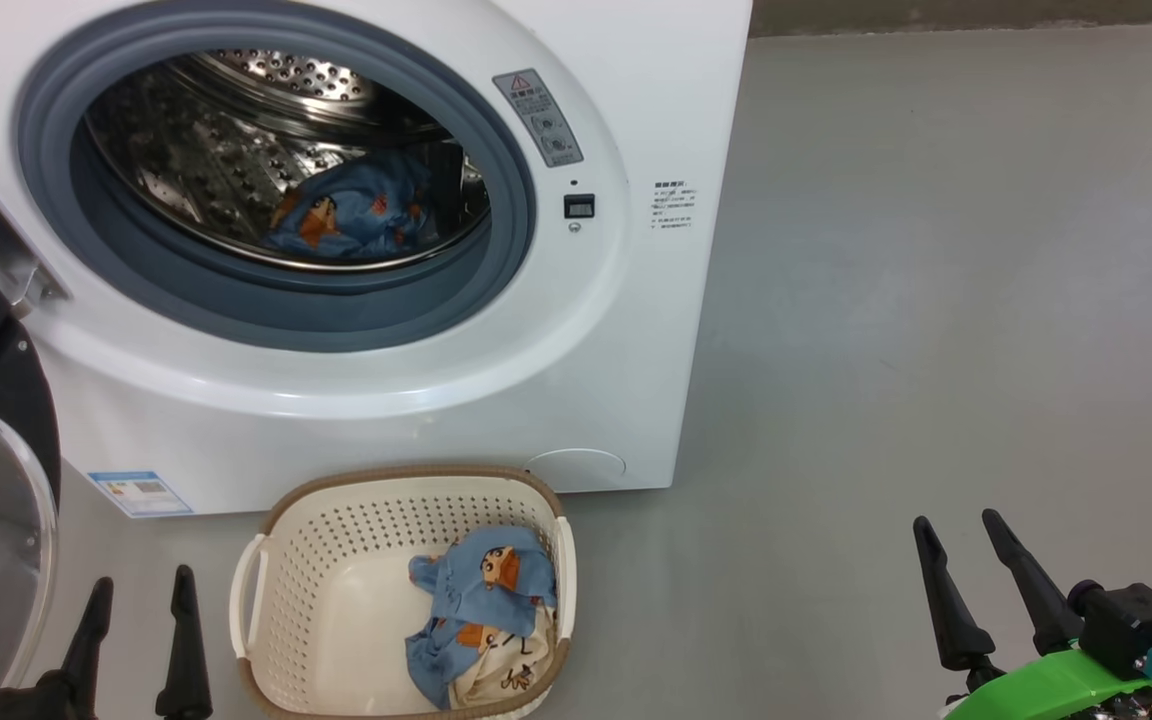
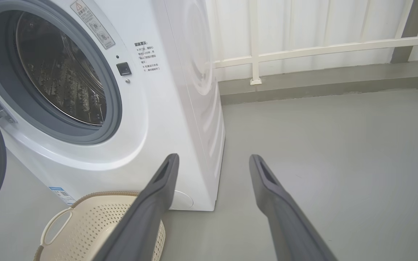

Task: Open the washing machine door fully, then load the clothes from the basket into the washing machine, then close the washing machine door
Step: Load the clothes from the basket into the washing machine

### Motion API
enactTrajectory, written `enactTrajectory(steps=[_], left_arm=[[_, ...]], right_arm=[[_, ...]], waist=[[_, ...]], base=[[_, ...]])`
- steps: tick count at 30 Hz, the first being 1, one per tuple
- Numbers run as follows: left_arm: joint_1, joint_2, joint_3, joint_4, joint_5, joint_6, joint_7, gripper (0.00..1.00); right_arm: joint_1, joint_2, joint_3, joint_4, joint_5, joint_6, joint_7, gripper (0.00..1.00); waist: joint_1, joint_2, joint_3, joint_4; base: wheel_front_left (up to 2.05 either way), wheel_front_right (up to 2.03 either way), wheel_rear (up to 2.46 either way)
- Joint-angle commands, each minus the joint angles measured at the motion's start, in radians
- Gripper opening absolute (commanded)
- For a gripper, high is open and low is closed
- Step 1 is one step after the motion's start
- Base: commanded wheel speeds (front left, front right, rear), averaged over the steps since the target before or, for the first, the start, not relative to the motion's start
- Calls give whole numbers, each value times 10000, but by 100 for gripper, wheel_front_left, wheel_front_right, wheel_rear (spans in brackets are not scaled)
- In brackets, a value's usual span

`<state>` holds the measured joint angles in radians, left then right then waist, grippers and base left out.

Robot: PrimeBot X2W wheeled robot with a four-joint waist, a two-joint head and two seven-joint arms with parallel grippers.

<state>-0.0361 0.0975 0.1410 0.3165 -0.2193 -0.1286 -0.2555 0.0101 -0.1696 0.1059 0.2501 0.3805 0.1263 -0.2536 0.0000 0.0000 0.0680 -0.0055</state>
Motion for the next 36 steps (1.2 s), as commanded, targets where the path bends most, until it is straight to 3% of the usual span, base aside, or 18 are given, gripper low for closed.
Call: enactTrajectory(steps=[1, 17, 36], left_arm=[[-117, 192, 342, -299, -94, -21, -63, 100], [-501, 244, 36, 308, -512, -21, -63, 100], [-2961, 1017, -1756, 2972, -1915, -21, -63, 100]], right_arm=[[-206, -182, 185, -276, 26, 44, -82, 100], [-714, -6, 311, -428, -87, 44, -82, 100], [-2318, 746, 469, -764, -488, 44, -82, 100]], waist=[[0, 0, 36, -21], [0, 0, 988, -289], [0, 0, 3854, -959]], base=[[0, 0, 0], [0, 0, 0], [0, 0, 0]])
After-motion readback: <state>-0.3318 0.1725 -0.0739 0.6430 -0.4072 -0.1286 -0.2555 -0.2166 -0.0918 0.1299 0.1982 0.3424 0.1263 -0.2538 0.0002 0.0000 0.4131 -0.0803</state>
